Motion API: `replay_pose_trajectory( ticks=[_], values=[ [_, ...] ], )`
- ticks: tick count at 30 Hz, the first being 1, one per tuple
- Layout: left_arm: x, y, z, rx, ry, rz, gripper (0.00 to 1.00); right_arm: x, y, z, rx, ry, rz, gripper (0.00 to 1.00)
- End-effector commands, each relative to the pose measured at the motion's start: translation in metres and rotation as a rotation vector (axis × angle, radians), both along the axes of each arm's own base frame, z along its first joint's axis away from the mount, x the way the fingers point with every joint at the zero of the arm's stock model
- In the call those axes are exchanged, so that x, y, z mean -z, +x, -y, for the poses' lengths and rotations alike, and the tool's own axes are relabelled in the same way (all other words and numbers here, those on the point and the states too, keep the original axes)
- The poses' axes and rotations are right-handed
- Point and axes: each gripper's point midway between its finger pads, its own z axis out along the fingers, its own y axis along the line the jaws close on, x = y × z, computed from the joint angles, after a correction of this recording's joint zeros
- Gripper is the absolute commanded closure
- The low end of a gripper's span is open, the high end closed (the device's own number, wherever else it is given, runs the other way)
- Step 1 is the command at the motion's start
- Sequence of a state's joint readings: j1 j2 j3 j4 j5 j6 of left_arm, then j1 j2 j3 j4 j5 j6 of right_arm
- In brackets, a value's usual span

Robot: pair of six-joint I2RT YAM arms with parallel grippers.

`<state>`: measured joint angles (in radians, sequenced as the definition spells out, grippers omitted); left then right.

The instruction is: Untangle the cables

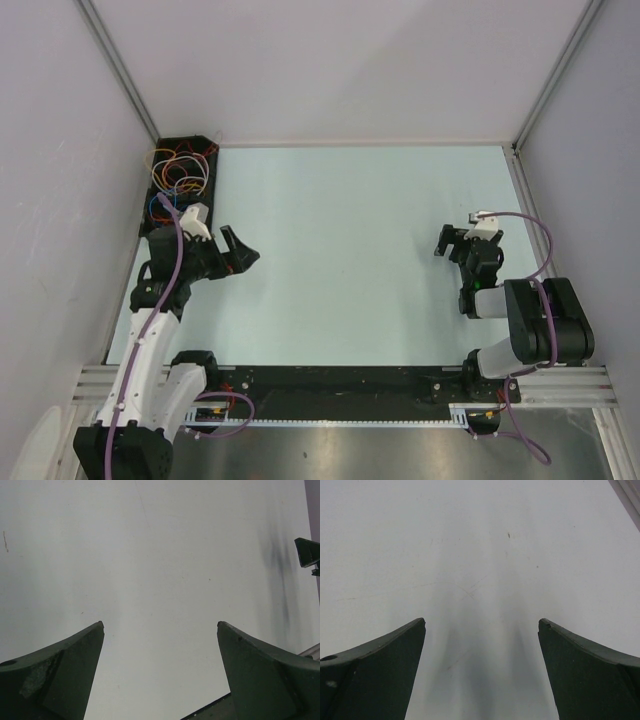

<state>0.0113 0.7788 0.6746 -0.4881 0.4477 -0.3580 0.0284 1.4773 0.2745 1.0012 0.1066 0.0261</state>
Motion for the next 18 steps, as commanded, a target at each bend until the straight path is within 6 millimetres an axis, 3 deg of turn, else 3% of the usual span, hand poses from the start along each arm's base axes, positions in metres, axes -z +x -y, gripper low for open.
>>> replay_pose_trajectory(
  ticks=[1,18],
  values=[
    [-0.0026,0.0026,-0.0003,-0.002,0.005,0.019,0.0,-0.0145,0.0054,0.0021,0.007,-0.001,0.06,0.0],
    [-0.0031,0.0024,0.0023,0.011,-0.006,0.018,0.0,-0.0147,0.0061,0.0021,0.006,-0.002,0.06,0.0]
  ],
)
